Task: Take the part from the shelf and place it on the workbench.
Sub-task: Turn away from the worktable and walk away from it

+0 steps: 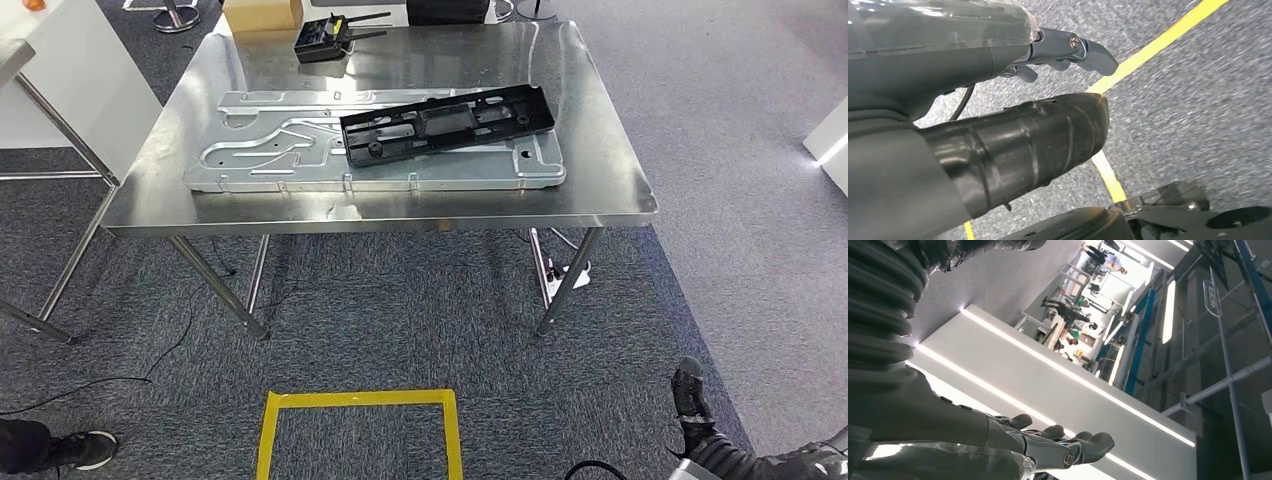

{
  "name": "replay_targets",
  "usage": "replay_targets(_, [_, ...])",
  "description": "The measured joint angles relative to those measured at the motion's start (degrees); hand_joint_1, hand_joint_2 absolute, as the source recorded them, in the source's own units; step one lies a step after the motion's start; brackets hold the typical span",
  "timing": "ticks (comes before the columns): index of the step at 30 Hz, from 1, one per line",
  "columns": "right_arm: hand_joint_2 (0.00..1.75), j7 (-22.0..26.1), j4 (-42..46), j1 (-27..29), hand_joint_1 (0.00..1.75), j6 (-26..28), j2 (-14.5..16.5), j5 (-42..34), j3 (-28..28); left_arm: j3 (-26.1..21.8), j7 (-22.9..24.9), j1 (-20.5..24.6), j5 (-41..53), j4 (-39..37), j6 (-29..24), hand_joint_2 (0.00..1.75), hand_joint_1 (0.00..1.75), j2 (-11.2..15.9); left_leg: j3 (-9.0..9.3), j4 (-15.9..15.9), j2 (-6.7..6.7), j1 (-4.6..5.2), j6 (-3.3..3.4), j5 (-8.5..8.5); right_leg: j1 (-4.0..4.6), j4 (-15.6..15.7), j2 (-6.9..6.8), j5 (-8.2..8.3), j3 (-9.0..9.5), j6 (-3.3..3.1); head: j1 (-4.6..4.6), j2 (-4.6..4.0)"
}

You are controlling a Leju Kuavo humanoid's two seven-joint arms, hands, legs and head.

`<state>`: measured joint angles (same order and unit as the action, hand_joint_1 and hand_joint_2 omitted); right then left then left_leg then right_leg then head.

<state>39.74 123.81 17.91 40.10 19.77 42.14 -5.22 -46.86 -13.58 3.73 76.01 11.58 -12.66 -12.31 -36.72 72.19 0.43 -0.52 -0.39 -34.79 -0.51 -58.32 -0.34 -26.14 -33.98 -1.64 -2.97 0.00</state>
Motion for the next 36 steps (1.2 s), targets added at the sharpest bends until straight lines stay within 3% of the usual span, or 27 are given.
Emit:
replay_targets(2, [1.75,0.0,-0.2,-0.4,0.00,0.0,0.0,0.0,0.0,-0.1,-0.1,0.1,-0.1,0.0,0.0,0.00,0.00,0.1,5.61,-8.1,-0.02,0.00,0.34,2.54,0.01,-0.4,0.02,0.56,-0.82,0.33,0.01,0.00])
replay_targets(4, [1.75,0.0,-0.4,-1.0,0.00,0.0,0.0,0.0,0.0,-0.2,-0.3,0.3,-0.1,0.0,0.0,0.00,0.00,0.2,9.13,-14.2,-0.06,0.26,0.98,3.93,0.12,-0.7,0.02,1.12,-1.21,0.93,-0.02,0.00])
replay_targets(8, [1.75,0.0,-0.9,-1.7,0.00,0.0,0.0,-0.2,0.0,-0.3,-0.3,0.3,-0.1,0.0,0.3,0.00,0.00,0.3,8.98,-15.5,0.02,0.46,2.45,5.29,0.05,-0.7,0.05,1.76,-1.49,2.34,-0.05,0.00])
replay_targets(10, [1.75,0.0,-1.0,-1.8,0.00,0.0,0.0,-0.6,0.0,-0.3,-0.2,0.4,0.0,0.0,0.4,0.00,0.00,0.3,8.22,-15.9,0.24,0.23,3.35,6.46,-0.07,-4.0,0.22,-1.48,-2.79,2.90,-0.12,0.00])
replay_targets(12, [1.75,0.0,-1.1,-1.8,0.00,0.0,0.0,-1.0,0.0,-0.3,-0.2,0.4,0.1,0.0,0.4,0.00,0.00,0.3,7.04,-15.8,0.38,0.31,3.80,7.33,-0.23,-11.0,0.29,-6.71,-5.10,3.33,-0.18,0.00])
replay_targets(13, [1.75,0.0,-1.2,-1.8,0.00,0.0,0.0,-1.2,0.0,-0.3,-0.2,0.4,0.2,0.0,0.4,0.00,0.00,0.3,6.41,-15.7,0.41,0.36,3.81,7.72,-0.25,-14.3,0.29,-8.37,-5.92,3.49,-0.17,0.00])
replay_targets(14, [1.75,0.0,-1.2,-1.7,0.00,0.0,0.0,-1.3,0.0,-0.3,0.0,0.4,0.3,0.0,0.4,0.00,0.00,0.3,5.78,-15.5,0.45,0.38,3.78,8.09,-0.26,-16.0,0.28,-8.92,-5.95,3.59,-0.17,0.00])
replay_targets(15, [1.75,0.0,-1.3,-1.6,0.00,0.0,0.0,-1.5,0.0,-0.3,0.1,0.4,0.6,0.0,0.3,0.00,0.00,0.2,5.17,-15.3,0.46,0.39,3.69,8.41,-0.26,-15.4,0.28,-8.36,-4.81,3.60,-0.16,0.00])
replay_targets(16, [1.75,0.0,-1.3,-1.5,0.00,0.0,0.0,-1.8,-0.1,-0.3,0.2,0.4,0.9,0.0,0.3,0.00,0.00,0.2,4.61,-15.0,0.46,0.39,3.58,8.67,-0.26,-12.6,0.26,-7.07,-2.49,3.52,-0.16,0.00])
replay_targets(18, [1.75,0.0,-1.0,-1.1,0.00,0.0,0.0,-2.6,-0.5,-0.2,0.5,0.4,1.5,0.0,0.0,0.00,0.00,-0.1,3.78,-14.4,0.38,0.45,3.25,9.02,-0.16,-4.3,0.25,-4.85,3.26,3.13,-0.17,0.00])
replay_targets(20, [1.75,0.0,-0.6,-0.5,0.00,0.0,0.0,-3.4,-0.9,-0.1,0.7,0.4,1.7,0.0,-0.4,0.00,0.00,-0.4,3.39,-14.0,0.32,0.56,2.69,9.36,0.15,0.1,0.29,-4.13,5.80,2.53,-0.19,0.00])
replay_targets(22, [1.75,0.0,-0.3,-0.1,0.00,0.0,0.0,-3.8,-1.2,-0.1,0.7,0.4,1.8,0.0,-0.5,0.00,0.00,-0.6,3.18,-13.9,0.32,0.62,1.98,9.86,0.28,0.6,0.39,-3.72,5.40,1.85,-0.16,0.00])
replay_targets(24, [1.75,0.0,-0.2,0.1,0.00,0.0,0.0,-4.0,-1.3,-0.1,0.8,0.4,1.8,0.0,-0.5,0.00,0.00,-0.7,2.48,-12.9,0.17,0.54,1.33,8.83,0.01,1.0,0.35,-2.99,4.75,1.11,-0.11,0.00])
replay_targets(25, [1.75,0.0,-0.1,0.3,0.00,0.0,0.0,-4.0,-1.4,-0.1,0.8,0.3,1.8,0.0,-0.5,0.00,0.00,-0.7,1.78,-11.2,0.10,0.48,1.06,7.09,-0.15,1.2,0.29,-2.52,4.28,0.71,-0.08,0.00])
replay_targets(28, [1.75,0.0,0.0,0.6,0.00,0.0,0.0,-4.1,-1.7,-0.1,0.9,0.3,1.8,0.0,-0.5,0.00,0.00,-0.7,-0.82,-2.0,0.04,0.16,0.46,0.09,-0.04,1.1,0.15,-1.24,2.57,0.21,0.01,0.00])
replay_targets(29, [1.75,0.0,0.0,0.7,0.00,0.0,0.0,-4.1,-1.8,-0.1,0.9,0.3,1.8,0.0,-0.5,0.00,0.00,-0.7,-0.88,0.0,0.05,0.11,0.36,-0.75,0.01,1.0,0.13,-0.83,1.94,0.24,0.00,0.00])
replay_targets(30, [1.75,0.0,0.0,0.8,0.00,0.0,0.0,-4.1,-1.9,-0.1,0.9,0.3,1.8,0.0,-0.5,0.00,0.00,-0.7,-0.09,0.2,0.05,0.09,0.32,-0.36,0.04,0.9,0.13,-0.46,1.37,0.29,0.01,0.00])
replay_targets(31, [1.75,0.0,0.0,0.8,0.00,0.0,0.0,-4.1,-2.0,-0.1,0.9,0.3,1.8,0.0,-0.5,0.00,0.00,-0.7,1.65,-1.5,0.05,0.06,0.37,0.91,0.05,0.7,0.14,-0.12,0.85,0.38,0.01,0.00])
replay_targets(32, [1.75,0.0,0.0,0.9,0.00,0.0,0.0,-4.1,-2.2,-0.1,0.9,0.3,1.8,0.0,-0.5,0.00,0.00,-0.7,4.32,-5.1,0.03,0.05,0.56,2.49,0.05,0.5,0.16,0.18,0.40,0.52,0.01,0.00])
replay_targets(34, [1.75,0.0,0.1,1.0,0.00,0.0,0.0,-4.1,-2.3,0.0,0.9,0.4,1.8,0.0,-0.5,0.00,0.00,-0.7,9.26,-12.6,-0.07,0.25,1.10,3.97,0.09,0.1,0.20,0.77,-0.30,0.99,0.01,0.00])
replay_targets(36, [1.75,0.0,0.3,1.0,0.00,0.0,0.0,-4.0,-2.3,0.0,0.8,0.5,1.8,0.0,-0.5,0.00,0.00,-0.7,10.67,-15.7,-0.15,0.57,1.55,3.87,0.11,0.0,0.15,1.43,-0.64,1.66,0.00,0.00])
